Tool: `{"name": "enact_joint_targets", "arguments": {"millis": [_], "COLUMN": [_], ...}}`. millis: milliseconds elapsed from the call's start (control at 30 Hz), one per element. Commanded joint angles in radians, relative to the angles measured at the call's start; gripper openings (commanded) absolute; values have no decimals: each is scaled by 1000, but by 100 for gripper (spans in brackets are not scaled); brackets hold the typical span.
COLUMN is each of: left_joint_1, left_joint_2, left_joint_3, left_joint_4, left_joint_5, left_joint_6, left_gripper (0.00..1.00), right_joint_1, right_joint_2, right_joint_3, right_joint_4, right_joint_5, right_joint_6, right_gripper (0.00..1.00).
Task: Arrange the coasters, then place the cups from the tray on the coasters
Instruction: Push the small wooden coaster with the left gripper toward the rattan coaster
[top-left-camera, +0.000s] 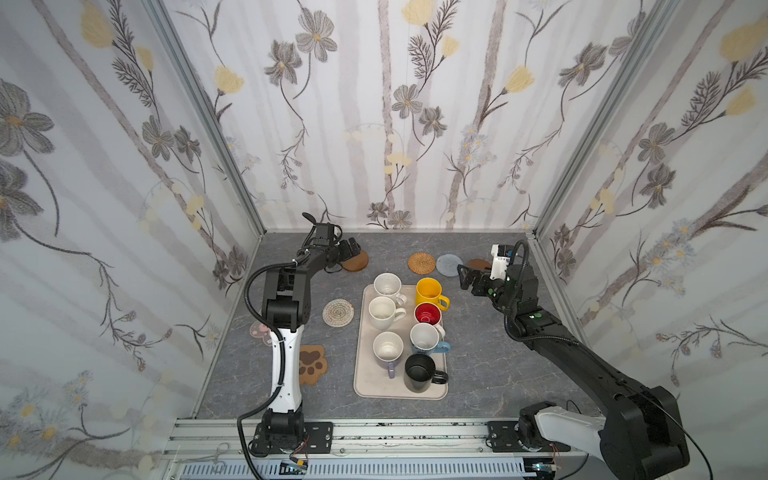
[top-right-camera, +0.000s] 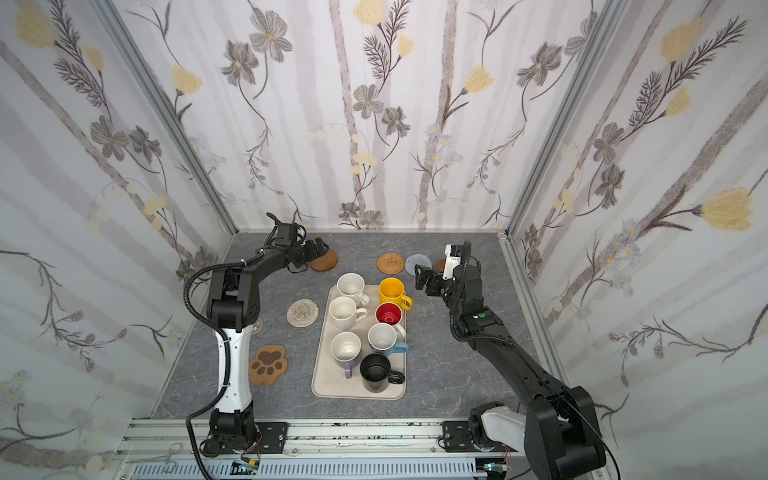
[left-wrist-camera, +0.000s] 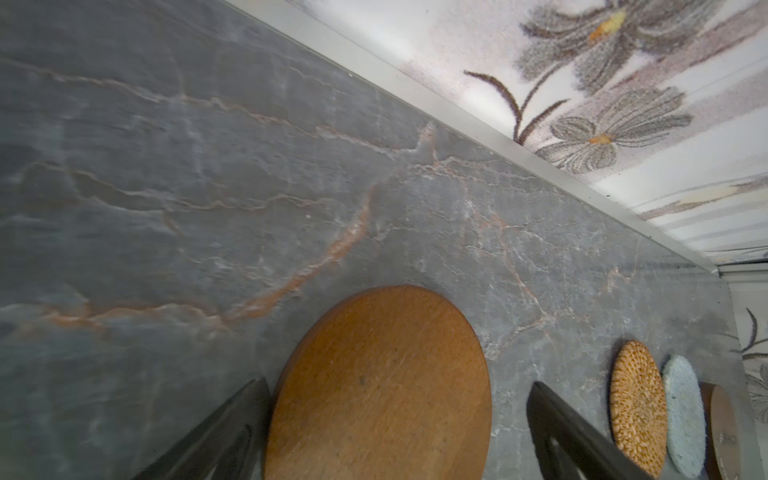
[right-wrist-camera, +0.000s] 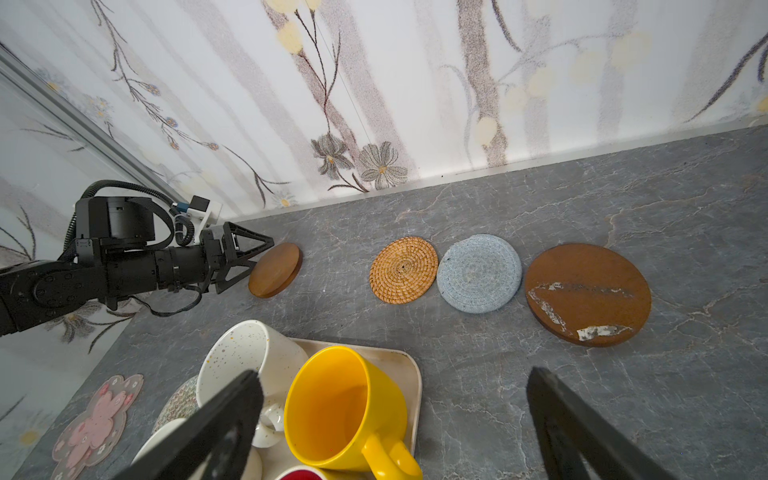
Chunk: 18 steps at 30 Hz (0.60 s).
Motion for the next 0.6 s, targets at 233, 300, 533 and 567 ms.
{"name": "enact_joint_targets", "arguments": {"millis": [233, 300, 533, 567], "left_joint_1": [-88, -97, -120, -122], "left_joint_2": [28, 37, 63, 65], "left_joint_3": [28, 44, 85, 89], "left_joint_4": [-31, -29, -28, -28], "left_joint_5": [54, 65, 80, 79], "left_joint_6": [-102, -111, -118, -118], "left_gripper": [100, 100, 100, 100], "right_joint_1": [-1, -1, -2, -2], "right_joint_2": [7, 5, 1, 1], "right_joint_3": [8, 9, 9, 9], "right_joint_4": [20, 15, 13, 13], "right_joint_5": [-8, -7, -3, -2], "right_joint_6": [11, 11, 10, 9], "right_gripper": [100, 100, 100, 100]}}
